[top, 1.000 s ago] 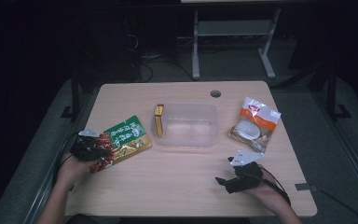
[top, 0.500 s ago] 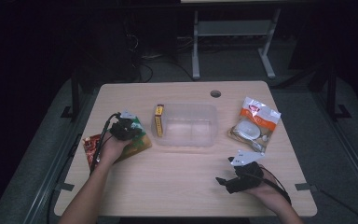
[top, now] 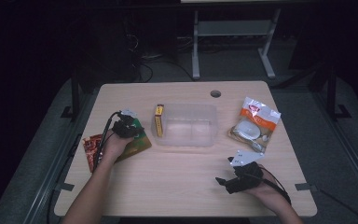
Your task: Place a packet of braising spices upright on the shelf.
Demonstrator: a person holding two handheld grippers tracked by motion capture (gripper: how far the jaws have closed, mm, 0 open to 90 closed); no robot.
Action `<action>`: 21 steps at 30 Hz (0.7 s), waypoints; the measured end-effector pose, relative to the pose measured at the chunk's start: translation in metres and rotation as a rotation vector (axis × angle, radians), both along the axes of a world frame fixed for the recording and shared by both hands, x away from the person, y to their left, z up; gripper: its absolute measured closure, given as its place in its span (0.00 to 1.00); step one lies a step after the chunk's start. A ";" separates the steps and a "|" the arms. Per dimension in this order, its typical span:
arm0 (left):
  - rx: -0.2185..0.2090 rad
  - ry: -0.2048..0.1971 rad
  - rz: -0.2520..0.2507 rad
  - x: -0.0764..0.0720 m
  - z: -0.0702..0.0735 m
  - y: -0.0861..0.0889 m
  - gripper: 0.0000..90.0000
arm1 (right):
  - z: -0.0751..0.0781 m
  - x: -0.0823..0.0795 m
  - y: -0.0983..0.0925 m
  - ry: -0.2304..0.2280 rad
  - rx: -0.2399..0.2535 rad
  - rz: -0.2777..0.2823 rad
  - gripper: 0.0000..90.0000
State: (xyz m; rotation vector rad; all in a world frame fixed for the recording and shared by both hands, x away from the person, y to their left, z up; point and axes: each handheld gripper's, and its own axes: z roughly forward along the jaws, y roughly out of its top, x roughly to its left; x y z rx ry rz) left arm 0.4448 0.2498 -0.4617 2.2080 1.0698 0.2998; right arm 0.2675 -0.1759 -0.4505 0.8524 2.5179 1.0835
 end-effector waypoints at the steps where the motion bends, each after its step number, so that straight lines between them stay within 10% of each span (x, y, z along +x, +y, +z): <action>1: -0.005 0.017 -0.012 -0.001 0.001 0.001 1.00 | 0.000 0.000 0.000 -0.001 0.004 -0.001 0.15; 21: -0.008 0.078 -0.242 -0.058 0.004 0.002 1.00 | 0.001 -0.001 0.001 -0.003 -0.002 -0.006 0.15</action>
